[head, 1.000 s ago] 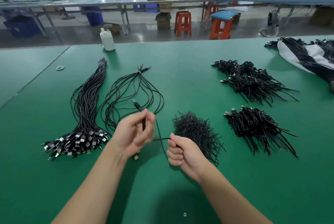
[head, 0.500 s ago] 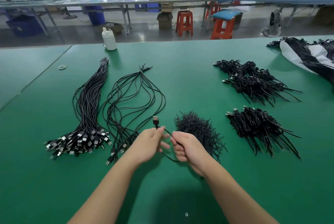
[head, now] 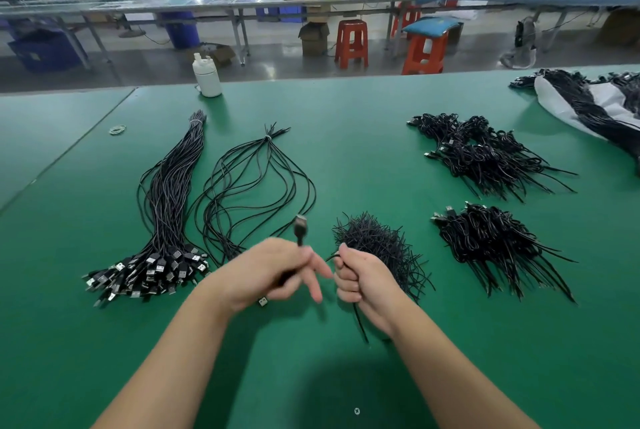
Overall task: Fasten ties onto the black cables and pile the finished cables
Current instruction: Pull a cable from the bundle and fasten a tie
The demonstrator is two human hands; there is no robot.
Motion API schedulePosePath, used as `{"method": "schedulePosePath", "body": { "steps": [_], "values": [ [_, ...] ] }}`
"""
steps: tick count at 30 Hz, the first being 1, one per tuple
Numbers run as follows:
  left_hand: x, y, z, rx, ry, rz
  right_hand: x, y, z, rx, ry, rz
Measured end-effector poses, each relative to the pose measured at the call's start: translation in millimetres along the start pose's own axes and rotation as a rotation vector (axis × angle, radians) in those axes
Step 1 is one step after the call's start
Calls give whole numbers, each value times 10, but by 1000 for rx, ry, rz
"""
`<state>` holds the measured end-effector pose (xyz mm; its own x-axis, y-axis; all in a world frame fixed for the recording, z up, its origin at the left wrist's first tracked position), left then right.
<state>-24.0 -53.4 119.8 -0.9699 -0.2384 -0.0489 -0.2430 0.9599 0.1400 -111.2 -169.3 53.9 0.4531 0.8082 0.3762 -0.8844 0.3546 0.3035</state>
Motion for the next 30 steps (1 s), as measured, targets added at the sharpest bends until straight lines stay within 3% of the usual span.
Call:
{"method": "schedulePosePath", "body": {
  "steps": [2, 4, 6, 9, 15, 18, 25, 28, 30],
  "values": [
    [60, 1, 112, -166, -298, 31, 79, 6, 79, -7, 105, 48],
    [33, -46, 175, -254, -465, -103, 158, 38, 136, -16, 214, 87],
    [-46, -86, 197, -235, -502, -295, 201, 77, 196, -32, 271, 104],
    [-107, -120, 228, -141, -222, -469, 244, 147, 257, -61, 355, 141],
    [128, -267, 172, 41, 576, -424, 326, 258, 222, -141, 607, 203],
    [160, -274, 130, 65, 621, -454, 272, 219, 242, -196, 757, 136],
    [162, -259, 114, 98, 653, -509, 63, 151, 150, -118, 824, 30],
    [178, -273, 146, 62, 641, -492, 18, 137, 123, -123, 809, 18],
    [215, -278, 204, 21, 626, -461, 41, 143, 127, -110, 679, 95]
  ]
}}
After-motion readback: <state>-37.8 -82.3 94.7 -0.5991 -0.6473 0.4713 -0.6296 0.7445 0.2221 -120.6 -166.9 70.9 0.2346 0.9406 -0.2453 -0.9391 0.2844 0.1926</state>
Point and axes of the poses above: each hand's wrist, its own y-axis away from the middle knuckle, its own x-axis out of the palm, z = x × y, the point moved 6 cm from there along -y, towards the middle knuckle, and after that the axes turned 1 degree about -z, right-handed, at the moved point
